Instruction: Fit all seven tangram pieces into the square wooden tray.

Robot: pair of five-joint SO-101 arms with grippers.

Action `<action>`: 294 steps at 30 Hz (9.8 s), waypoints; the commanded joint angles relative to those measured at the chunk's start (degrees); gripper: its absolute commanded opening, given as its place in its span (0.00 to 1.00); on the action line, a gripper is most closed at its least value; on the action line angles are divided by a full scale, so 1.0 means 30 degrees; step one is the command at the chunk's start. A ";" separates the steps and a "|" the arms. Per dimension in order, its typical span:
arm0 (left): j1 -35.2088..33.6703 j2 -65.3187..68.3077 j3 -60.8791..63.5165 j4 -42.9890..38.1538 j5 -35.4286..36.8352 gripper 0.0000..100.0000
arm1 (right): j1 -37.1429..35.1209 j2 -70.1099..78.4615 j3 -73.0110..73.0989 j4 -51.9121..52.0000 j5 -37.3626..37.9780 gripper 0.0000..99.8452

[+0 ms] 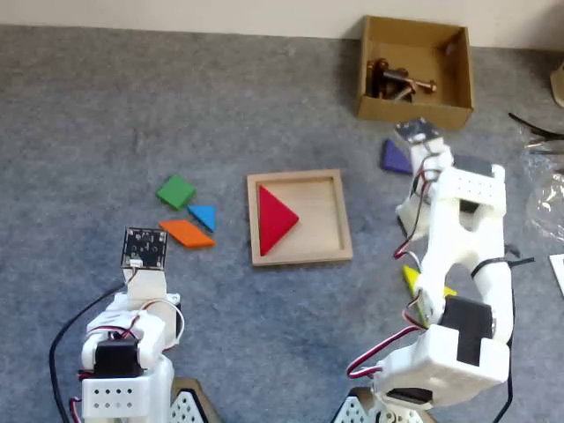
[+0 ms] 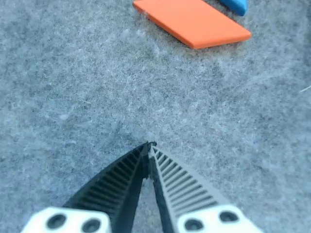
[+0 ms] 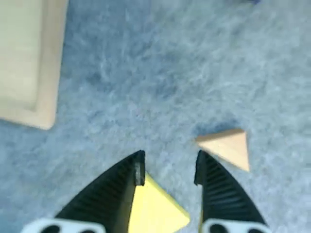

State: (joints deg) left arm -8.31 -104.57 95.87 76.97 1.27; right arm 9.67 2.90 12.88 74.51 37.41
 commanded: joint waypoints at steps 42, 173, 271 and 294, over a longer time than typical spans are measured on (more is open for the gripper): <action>-0.0220 -0.0103 0.0425 0.0147 -0.0117 0.01 | 0.4791 -1.0359 1.4725 -0.5612 0.6535 0.30; -0.0220 -0.0103 0.0425 0.0147 -0.0117 0.01 | 0.3121 -1.0359 2.0029 -0.6667 0.4396 0.14; -0.0220 -0.0103 0.0425 0.0147 -0.0117 0.01 | 0.5436 -1.0242 1.5516 -0.5143 0.7297 0.01; -0.0220 -0.0103 0.0425 0.0147 -0.0117 0.01 | 0.5289 -1.0154 1.1531 -0.1656 0.6242 0.01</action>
State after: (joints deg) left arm -8.31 -104.57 95.87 76.97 1.27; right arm 26.11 -27.52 52.35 68.44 58.77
